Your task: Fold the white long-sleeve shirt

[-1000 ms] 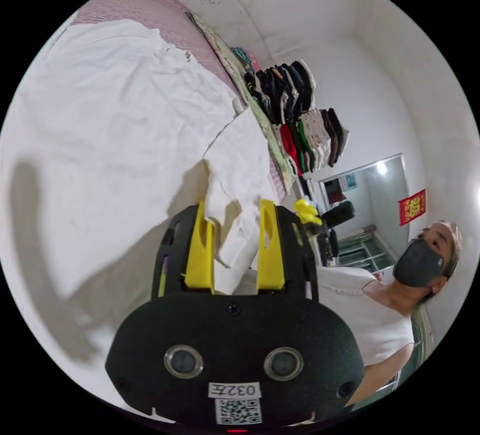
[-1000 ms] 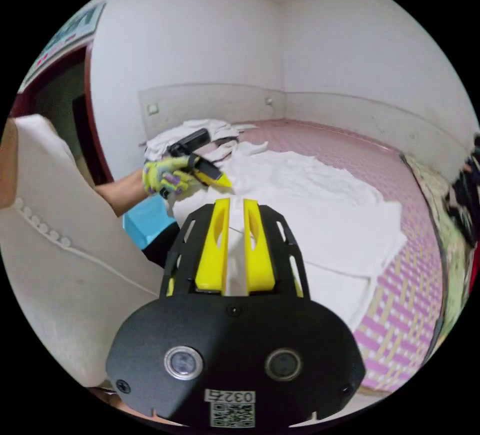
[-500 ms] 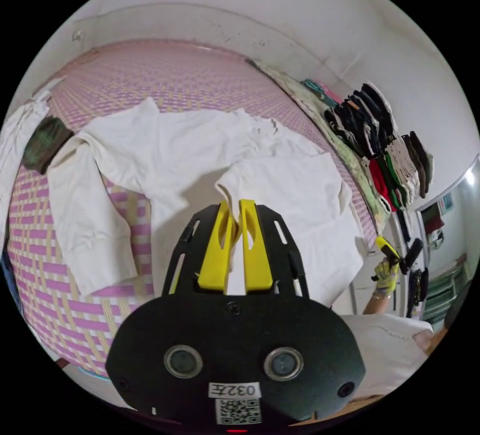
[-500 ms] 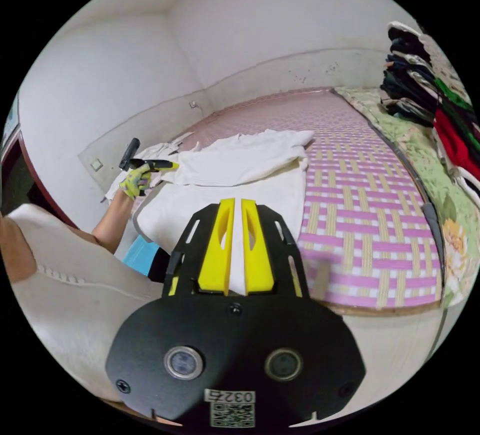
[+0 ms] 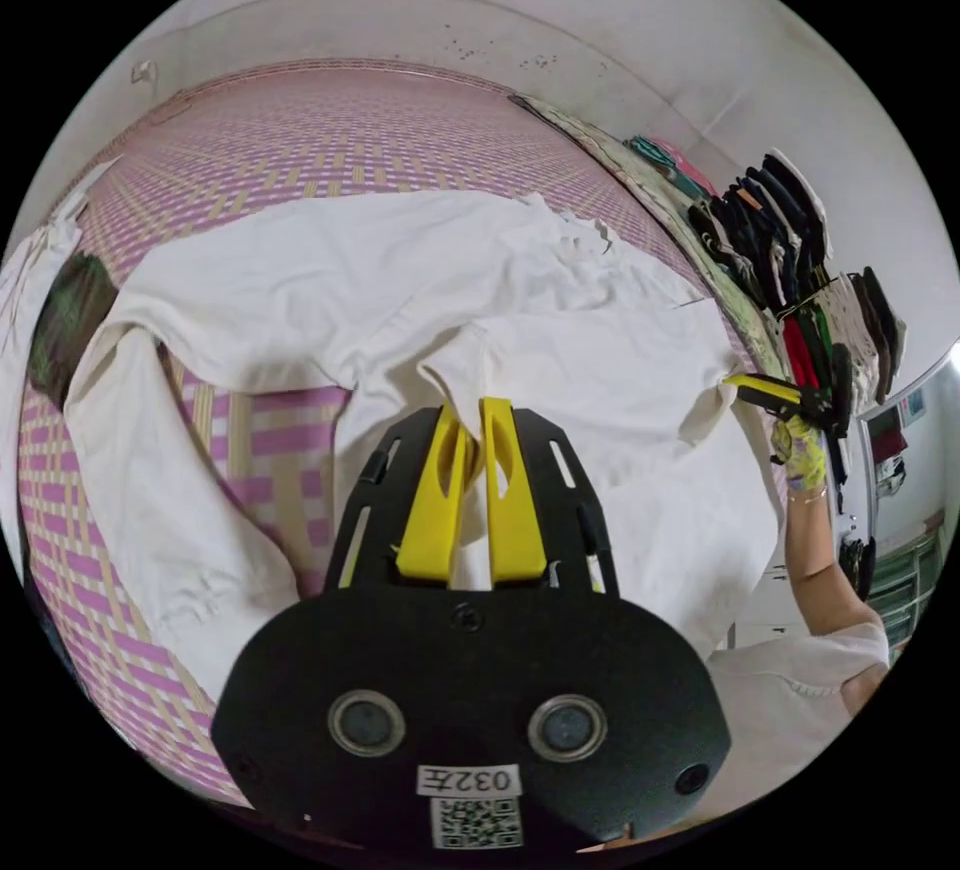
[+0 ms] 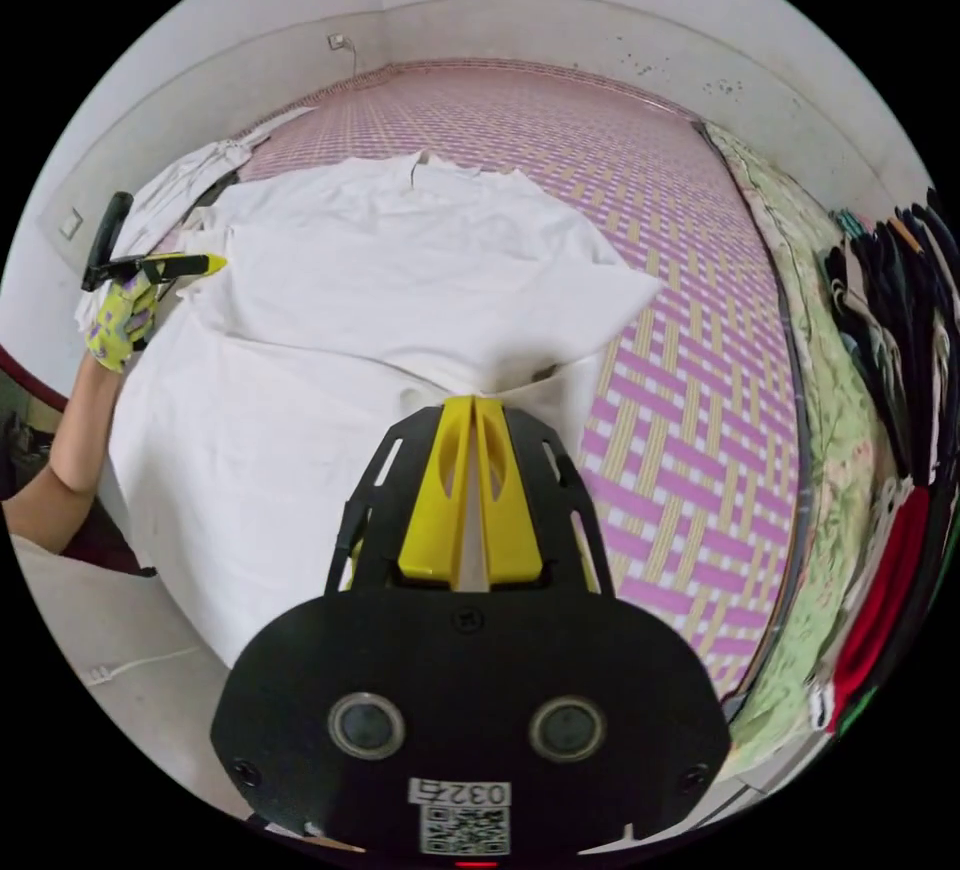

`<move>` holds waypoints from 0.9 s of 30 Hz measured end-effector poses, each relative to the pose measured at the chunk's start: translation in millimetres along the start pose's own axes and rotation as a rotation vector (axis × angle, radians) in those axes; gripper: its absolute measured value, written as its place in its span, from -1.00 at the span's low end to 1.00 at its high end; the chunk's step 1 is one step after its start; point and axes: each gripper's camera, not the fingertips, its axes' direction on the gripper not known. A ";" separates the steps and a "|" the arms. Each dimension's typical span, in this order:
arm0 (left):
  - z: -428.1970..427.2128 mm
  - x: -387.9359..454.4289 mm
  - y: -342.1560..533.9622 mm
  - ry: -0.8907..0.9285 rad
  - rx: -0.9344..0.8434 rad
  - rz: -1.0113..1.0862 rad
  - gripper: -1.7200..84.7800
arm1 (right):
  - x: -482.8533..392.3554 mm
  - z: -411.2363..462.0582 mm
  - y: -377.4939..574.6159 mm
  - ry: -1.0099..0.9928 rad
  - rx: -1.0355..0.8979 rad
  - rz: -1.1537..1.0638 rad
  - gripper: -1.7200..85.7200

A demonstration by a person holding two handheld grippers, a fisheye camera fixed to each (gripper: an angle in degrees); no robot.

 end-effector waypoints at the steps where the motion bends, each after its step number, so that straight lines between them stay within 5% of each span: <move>1: 3.7 -2.2 -9.4 -0.012 -0.001 0.001 -0.92 | 4.5 5.5 -15.6 0.018 0.001 -0.004 -0.98; 9: 19.9 -29.8 -51.4 -0.019 0.010 -0.072 -0.95 | 56.1 24.0 -80.2 -0.081 0.005 0.105 -0.96; 18: 2.9 -79.8 -42.6 0.101 -0.038 -0.087 -1.00 | 81.6 -75.9 149.4 -0.300 0.184 0.333 -0.79; 23: -80.1 -90.5 -71.4 0.804 0.179 -0.089 -1.00 | 47.5 -84.8 276.9 -0.407 0.285 0.477 -0.78; 27: -163.1 -78.7 -89.5 1.117 0.487 0.050 -0.99 | 15.7 -76.3 306.5 -0.365 0.304 0.517 -0.76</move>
